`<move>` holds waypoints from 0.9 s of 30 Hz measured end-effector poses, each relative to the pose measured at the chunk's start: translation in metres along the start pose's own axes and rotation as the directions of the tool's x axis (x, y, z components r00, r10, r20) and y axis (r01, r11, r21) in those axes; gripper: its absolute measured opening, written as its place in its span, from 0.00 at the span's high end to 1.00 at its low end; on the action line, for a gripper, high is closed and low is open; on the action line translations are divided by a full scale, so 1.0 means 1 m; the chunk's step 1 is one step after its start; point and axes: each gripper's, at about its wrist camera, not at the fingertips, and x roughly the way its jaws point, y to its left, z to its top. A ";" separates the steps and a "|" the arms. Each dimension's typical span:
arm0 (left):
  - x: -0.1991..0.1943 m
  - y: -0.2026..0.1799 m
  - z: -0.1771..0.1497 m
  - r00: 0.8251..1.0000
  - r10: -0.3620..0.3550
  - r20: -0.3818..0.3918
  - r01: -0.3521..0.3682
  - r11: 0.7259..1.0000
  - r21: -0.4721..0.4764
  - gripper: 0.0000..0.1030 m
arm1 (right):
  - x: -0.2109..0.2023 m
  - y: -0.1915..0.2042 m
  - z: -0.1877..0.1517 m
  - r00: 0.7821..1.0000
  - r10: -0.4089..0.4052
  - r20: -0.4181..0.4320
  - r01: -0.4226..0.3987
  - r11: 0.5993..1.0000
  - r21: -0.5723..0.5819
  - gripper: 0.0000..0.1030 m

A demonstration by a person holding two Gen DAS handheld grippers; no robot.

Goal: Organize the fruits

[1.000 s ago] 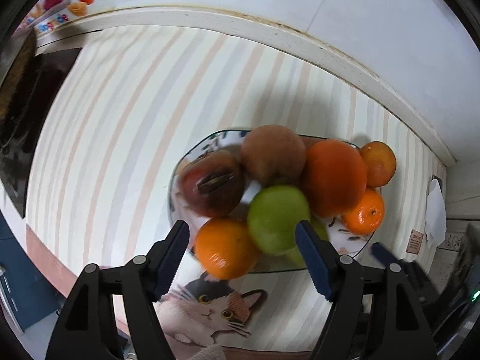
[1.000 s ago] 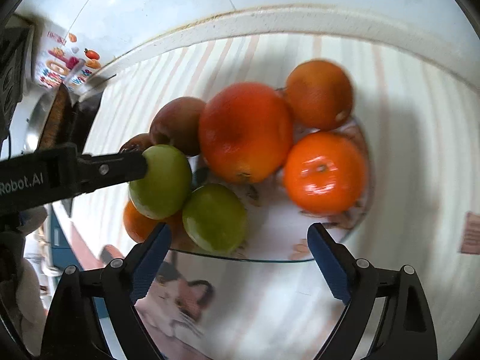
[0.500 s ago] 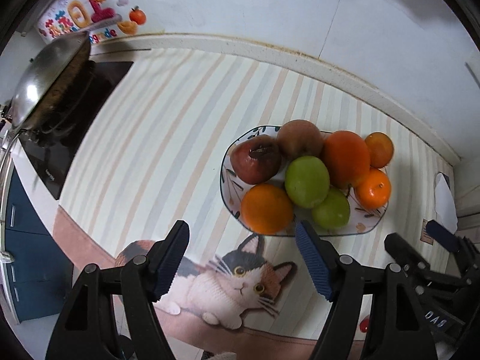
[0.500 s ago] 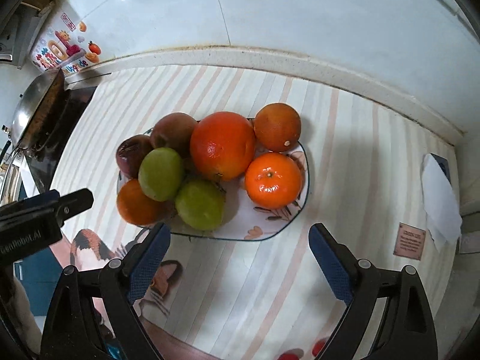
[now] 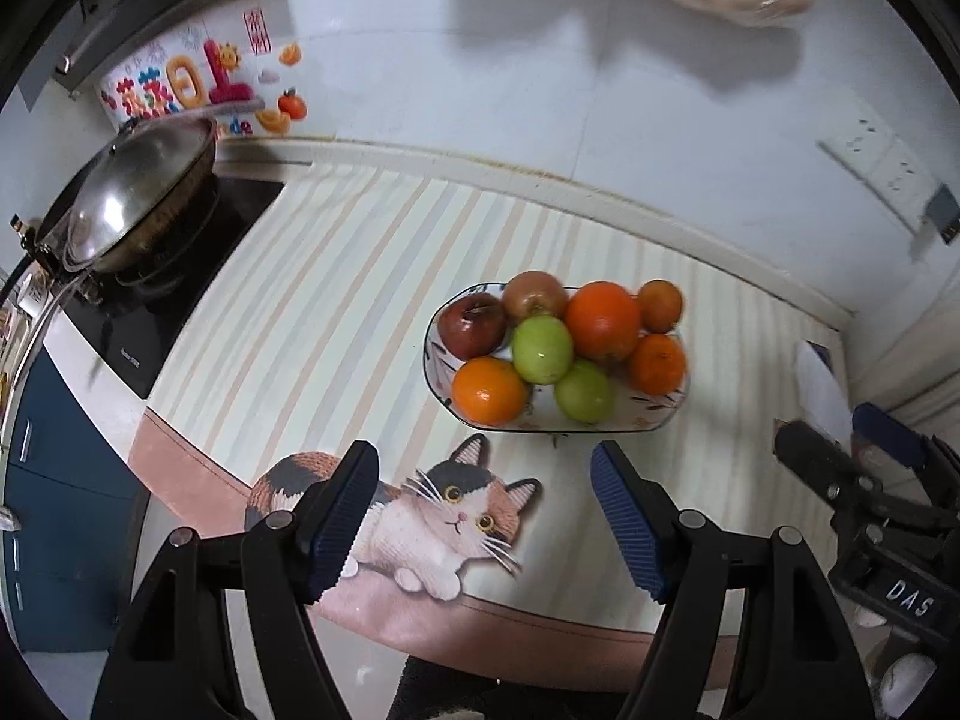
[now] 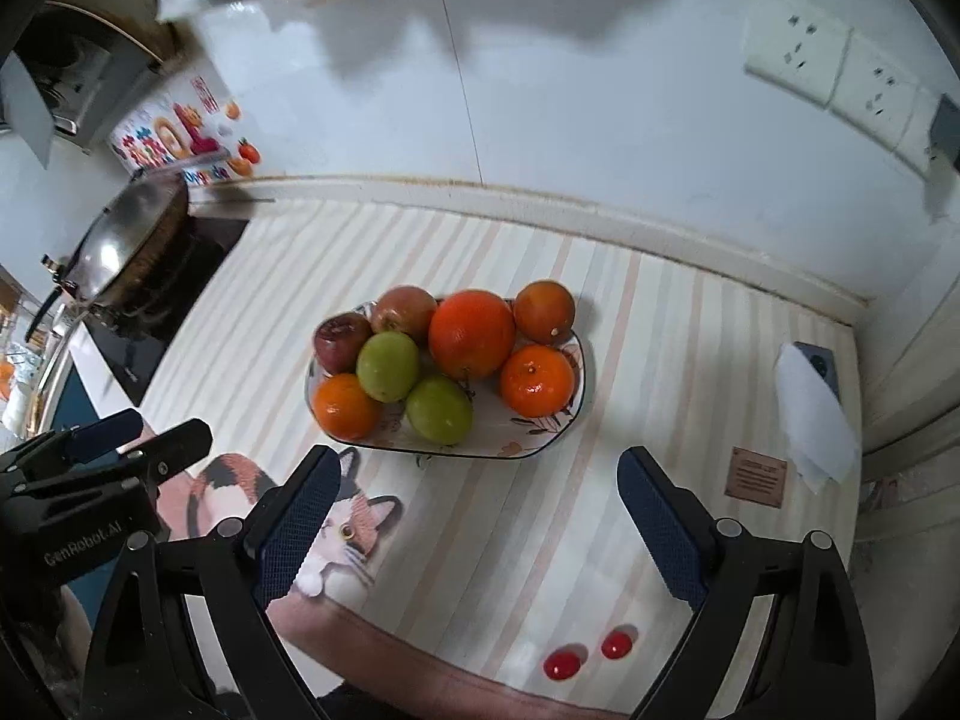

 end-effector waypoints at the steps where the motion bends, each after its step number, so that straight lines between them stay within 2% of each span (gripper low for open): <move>1: -0.006 -0.002 -0.003 1.000 -0.010 0.004 0.010 1.000 0.003 0.30 | -0.010 0.000 -0.002 1.000 -0.003 0.016 0.003 1.000 0.000 0.07; 16: -0.086 -0.007 -0.018 0.991 -0.042 0.131 0.039 0.999 0.026 0.30 | -0.120 0.008 -0.024 0.989 -0.004 0.151 0.006 1.000 -0.016 0.07; 21: -0.096 -0.008 -0.022 0.988 -0.055 0.144 0.052 0.998 0.026 0.30 | -0.141 0.009 -0.029 0.984 0.005 0.176 -0.003 1.000 -0.009 0.07; 27: -0.091 -0.009 -0.027 0.990 -0.054 0.131 0.053 0.999 0.014 0.30 | -0.139 0.004 -0.033 0.986 0.019 0.169 -0.022 1.000 0.016 0.07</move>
